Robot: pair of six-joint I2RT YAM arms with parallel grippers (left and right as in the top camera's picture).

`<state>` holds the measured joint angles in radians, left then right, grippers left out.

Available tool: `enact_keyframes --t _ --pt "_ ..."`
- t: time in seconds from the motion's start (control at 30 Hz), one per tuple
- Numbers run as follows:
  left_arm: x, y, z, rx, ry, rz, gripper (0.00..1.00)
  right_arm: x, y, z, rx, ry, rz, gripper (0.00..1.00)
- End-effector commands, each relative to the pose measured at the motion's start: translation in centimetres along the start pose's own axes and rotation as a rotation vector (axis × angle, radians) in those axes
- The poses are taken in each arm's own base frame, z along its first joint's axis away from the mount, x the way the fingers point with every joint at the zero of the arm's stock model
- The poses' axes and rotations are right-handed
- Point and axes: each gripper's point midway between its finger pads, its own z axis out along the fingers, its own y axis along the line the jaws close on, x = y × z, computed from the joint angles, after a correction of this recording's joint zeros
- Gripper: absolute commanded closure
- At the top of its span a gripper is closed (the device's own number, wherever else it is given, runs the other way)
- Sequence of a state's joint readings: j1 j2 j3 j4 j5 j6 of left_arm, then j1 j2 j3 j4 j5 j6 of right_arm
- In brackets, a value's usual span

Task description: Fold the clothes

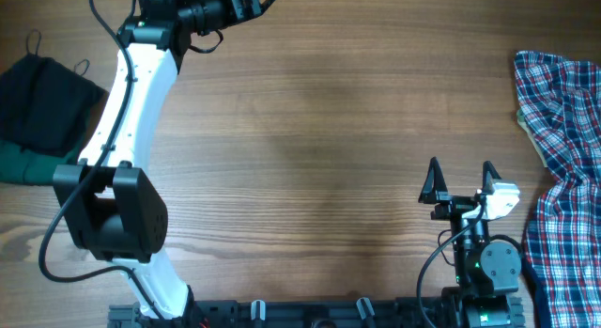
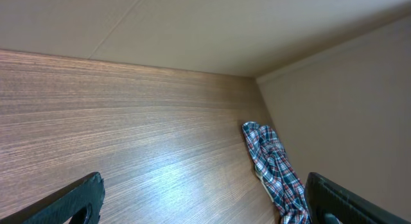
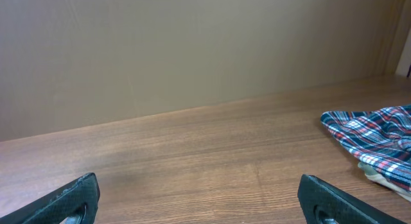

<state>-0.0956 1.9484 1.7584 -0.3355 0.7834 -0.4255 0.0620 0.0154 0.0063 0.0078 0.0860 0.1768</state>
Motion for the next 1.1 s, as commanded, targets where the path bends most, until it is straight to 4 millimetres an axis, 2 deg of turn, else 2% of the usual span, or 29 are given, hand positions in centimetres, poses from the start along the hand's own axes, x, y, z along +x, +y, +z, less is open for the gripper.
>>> enact_keyframes --t 0.0,0.27,0.33,0.4,0.43,0.5,0.53,0.57,0.6,0.67,0.77,0.8,0.83,0.93,1.0,1.07 --pt "0.1 -0.1 0.0 0.008 0.004 -0.005 0.0 -0.3 0.4 -0.1 -0.023 -0.012 -0.016 0.0" --pt "0.1 -0.1 0.0 0.008 0.004 -0.005 0.0 -0.3 0.4 -0.1 -0.023 -0.012 -0.016 0.0" --pt "0.9 0.1 0.0 -0.005 0.032 -0.033 0.0 -0.3 0.4 -0.1 -0.023 -0.012 -0.016 0.0" --pt "2.6 -0.8 -1.8 -0.042 0.092 -0.105 0.0 -0.3 0.4 -0.1 -0.023 -0.012 -0.016 0.0" --pt "2.5 -0.9 -3.2 -0.088 0.079 -0.112 0.0 -0.3 0.4 -0.1 -0.023 -0.012 -0.016 0.0" --pt "3.8 0.1 -6.1 -0.247 0.091 -0.183 0.0 -0.3 0.4 -0.1 -0.023 -0.012 -0.016 0.0" --pt "5.1 1.0 -7.9 -0.363 0.109 -0.222 0.0 -0.3 0.4 -0.1 -0.023 -0.012 -0.016 0.0" --pt "7.4 2.4 -11.4 -0.577 0.136 -0.261 0.0 -0.3 0.4 -0.1 -0.023 -0.012 -0.016 0.0" --pt "8.2 2.5 -13.2 -0.658 0.141 -0.263 0.0 -0.3 0.4 -0.1 -0.023 -0.012 -0.016 0.0" --pt "8.5 1.7 -15.3 -0.711 0.124 -0.252 0.0 -0.3 0.4 -0.1 -0.023 -0.012 -0.016 0.0" --pt "8.0 -0.7 -17.2 -0.687 0.067 -0.217 0.0 -0.3 0.4 -0.1 -0.023 -0.012 -0.016 0.0" --pt "7.9 -1.8 -18.4 -0.678 0.032 -0.196 0.0 -0.3 0.4 -0.1 -0.023 -0.012 -0.016 0.0" --pt "8.1 -2.2 -19.4 -0.696 0.007 -0.183 0.0 -0.3 0.4 -0.1 -0.023 -0.012 -0.016 0.0" --pt "10.2 -2.5 -22.0 -0.732 -0.05 -0.154 0.0 -0.3 0.4 -0.1 -0.023 -0.012 -0.016 0.0" --pt "12.2 -2.0 -22.5 -0.715 -0.098 -0.134 0.0 -0.3 0.4 -0.1 -0.023 -0.012 -0.016 0.0" --pt "14.4 -0.4 -22.2 -0.69 -0.148 -0.106 0.0 -0.3 0.4 -0.1 -0.023 -0.012 -0.016 0.0"
